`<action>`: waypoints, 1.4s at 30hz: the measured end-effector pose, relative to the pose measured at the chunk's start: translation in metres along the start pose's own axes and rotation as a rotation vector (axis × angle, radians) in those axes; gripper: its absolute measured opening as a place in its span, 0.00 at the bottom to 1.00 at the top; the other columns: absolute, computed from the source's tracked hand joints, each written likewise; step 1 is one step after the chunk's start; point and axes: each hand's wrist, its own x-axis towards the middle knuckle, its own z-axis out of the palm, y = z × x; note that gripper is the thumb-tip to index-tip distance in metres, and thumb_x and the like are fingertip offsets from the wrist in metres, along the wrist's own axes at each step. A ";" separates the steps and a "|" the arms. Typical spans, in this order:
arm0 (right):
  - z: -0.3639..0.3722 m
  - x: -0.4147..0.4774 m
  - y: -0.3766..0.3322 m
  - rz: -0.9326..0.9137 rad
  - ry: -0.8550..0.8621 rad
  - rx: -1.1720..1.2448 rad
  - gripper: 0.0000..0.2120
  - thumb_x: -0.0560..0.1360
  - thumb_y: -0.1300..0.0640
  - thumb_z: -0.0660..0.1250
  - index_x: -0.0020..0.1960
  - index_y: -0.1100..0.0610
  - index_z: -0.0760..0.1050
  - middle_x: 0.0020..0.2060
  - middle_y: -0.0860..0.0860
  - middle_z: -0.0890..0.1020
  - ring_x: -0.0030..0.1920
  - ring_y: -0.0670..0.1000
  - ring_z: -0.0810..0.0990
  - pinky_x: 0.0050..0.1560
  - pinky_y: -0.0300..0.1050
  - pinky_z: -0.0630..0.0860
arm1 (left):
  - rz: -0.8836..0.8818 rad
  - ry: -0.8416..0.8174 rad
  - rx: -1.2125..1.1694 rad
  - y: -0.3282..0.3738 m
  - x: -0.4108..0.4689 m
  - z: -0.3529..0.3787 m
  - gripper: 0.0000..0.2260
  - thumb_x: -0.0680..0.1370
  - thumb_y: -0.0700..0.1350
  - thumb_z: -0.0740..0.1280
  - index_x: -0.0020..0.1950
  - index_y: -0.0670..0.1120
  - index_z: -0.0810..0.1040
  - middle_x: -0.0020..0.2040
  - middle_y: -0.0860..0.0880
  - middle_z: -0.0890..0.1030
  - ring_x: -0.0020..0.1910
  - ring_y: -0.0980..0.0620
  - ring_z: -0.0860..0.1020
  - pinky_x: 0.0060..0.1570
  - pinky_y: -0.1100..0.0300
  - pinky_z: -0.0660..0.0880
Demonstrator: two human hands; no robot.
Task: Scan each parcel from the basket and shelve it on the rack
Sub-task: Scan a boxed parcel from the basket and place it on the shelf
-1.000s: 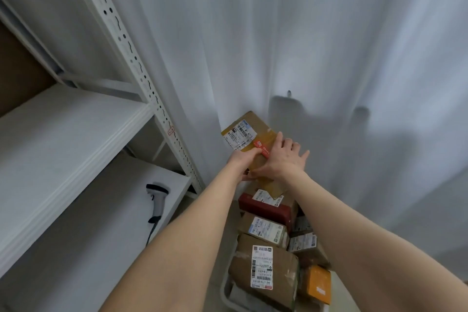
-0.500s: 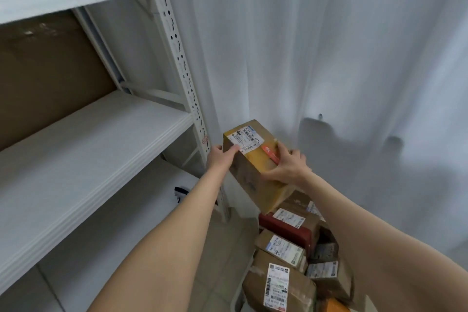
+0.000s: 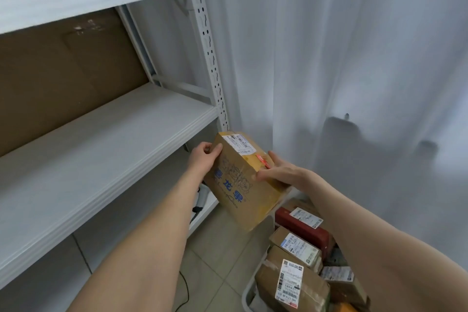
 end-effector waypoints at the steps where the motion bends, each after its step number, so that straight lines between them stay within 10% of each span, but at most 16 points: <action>1: 0.005 0.002 0.000 0.003 0.001 0.010 0.47 0.69 0.39 0.74 0.76 0.44 0.47 0.67 0.53 0.71 0.63 0.55 0.74 0.68 0.54 0.72 | 0.007 -0.006 -0.005 -0.003 -0.003 -0.001 0.19 0.77 0.58 0.65 0.61 0.48 0.73 0.54 0.53 0.74 0.51 0.53 0.72 0.47 0.58 0.68; 11: 0.034 0.020 -0.002 0.036 0.096 -0.165 0.52 0.64 0.38 0.76 0.76 0.41 0.46 0.68 0.57 0.65 0.67 0.61 0.68 0.67 0.65 0.69 | -0.048 -0.250 -0.045 -0.031 -0.026 -0.012 0.13 0.75 0.49 0.71 0.56 0.46 0.75 0.54 0.48 0.78 0.54 0.50 0.76 0.53 0.55 0.75; 15: 0.045 0.030 -0.006 -0.058 0.105 -0.448 0.54 0.65 0.39 0.75 0.77 0.42 0.42 0.71 0.55 0.61 0.71 0.60 0.61 0.71 0.66 0.61 | -0.108 -0.556 -0.034 -0.032 -0.028 -0.024 0.41 0.70 0.39 0.75 0.77 0.49 0.57 0.69 0.47 0.71 0.68 0.48 0.69 0.70 0.46 0.64; 20: 0.068 0.046 -0.019 -0.133 -0.048 -0.488 0.56 0.67 0.46 0.76 0.78 0.45 0.38 0.73 0.54 0.57 0.73 0.59 0.58 0.73 0.62 0.61 | -0.105 -0.678 0.120 -0.045 -0.027 -0.041 0.53 0.70 0.38 0.75 0.78 0.53 0.37 0.74 0.47 0.65 0.73 0.47 0.62 0.74 0.46 0.57; 42: 0.190 0.189 -0.048 0.138 -0.491 -0.367 0.49 0.64 0.56 0.77 0.75 0.39 0.52 0.71 0.52 0.67 0.67 0.60 0.69 0.64 0.60 0.71 | -0.382 -0.839 0.145 -0.221 0.068 -0.101 0.52 0.70 0.39 0.75 0.78 0.55 0.38 0.74 0.48 0.62 0.71 0.48 0.62 0.74 0.52 0.55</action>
